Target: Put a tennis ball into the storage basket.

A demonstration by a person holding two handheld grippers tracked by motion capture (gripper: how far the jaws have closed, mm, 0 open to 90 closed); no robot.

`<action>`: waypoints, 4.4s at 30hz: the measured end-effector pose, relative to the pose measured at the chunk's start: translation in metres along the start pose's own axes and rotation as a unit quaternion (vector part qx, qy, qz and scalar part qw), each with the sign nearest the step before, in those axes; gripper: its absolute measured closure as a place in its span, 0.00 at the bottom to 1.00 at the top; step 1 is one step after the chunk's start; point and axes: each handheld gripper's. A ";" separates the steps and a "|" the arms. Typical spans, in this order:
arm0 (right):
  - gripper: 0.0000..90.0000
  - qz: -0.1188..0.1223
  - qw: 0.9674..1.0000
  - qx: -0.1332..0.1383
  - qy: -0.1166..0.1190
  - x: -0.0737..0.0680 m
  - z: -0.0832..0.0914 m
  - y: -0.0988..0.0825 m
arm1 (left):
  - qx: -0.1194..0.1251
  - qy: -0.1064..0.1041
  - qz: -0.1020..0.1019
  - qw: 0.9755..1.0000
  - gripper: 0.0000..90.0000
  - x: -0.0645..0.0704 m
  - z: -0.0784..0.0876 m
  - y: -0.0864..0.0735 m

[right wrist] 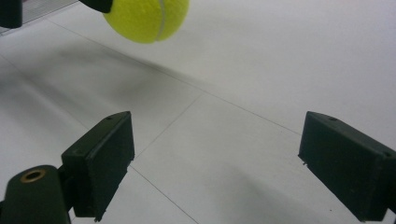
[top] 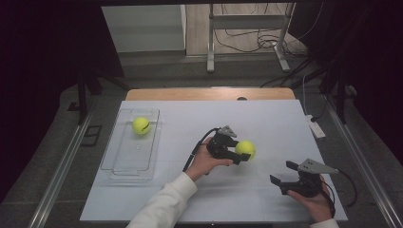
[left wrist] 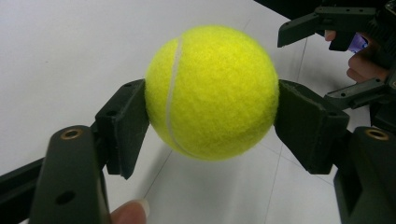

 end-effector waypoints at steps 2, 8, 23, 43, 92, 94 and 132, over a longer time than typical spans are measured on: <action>0.12 0.000 1.000 0.000 0.000 0.000 0.000 0.000 | 0.002 0.002 0.002 1.000 0.33 0.000 0.002 0.000; 0.12 0.000 1.000 0.000 0.000 0.000 0.000 0.000 | 0.006 0.007 -0.003 1.000 0.33 0.000 0.011 -0.002; 0.12 0.001 1.000 -0.002 -0.001 0.000 -0.001 0.000 | 0.020 0.016 0.000 1.000 0.33 -0.003 0.032 -0.012; 0.12 0.002 1.000 -0.004 -0.002 -0.001 -0.001 0.000 | 0.035 0.028 0.001 0.999 0.33 -0.004 0.056 -0.022; 0.12 0.002 1.000 -0.002 -0.002 -0.001 0.000 0.000 | 0.078 0.066 0.011 0.995 0.32 -0.018 0.105 -0.030; 0.12 0.002 1.000 -0.002 -0.002 -0.001 0.000 0.000 | 0.080 0.067 0.012 0.994 0.32 -0.018 0.107 -0.030; 0.12 0.001 1.000 -0.004 -0.004 0.000 -0.001 0.000 | 0.112 0.098 0.027 0.988 0.32 -0.028 0.144 -0.040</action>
Point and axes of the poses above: each handheld gripper's, and its own axes: z roughly backward along the jaws, y roughly out of its top, x roughly to its right, and after that the axes turned 4 degrees about z, right-handed
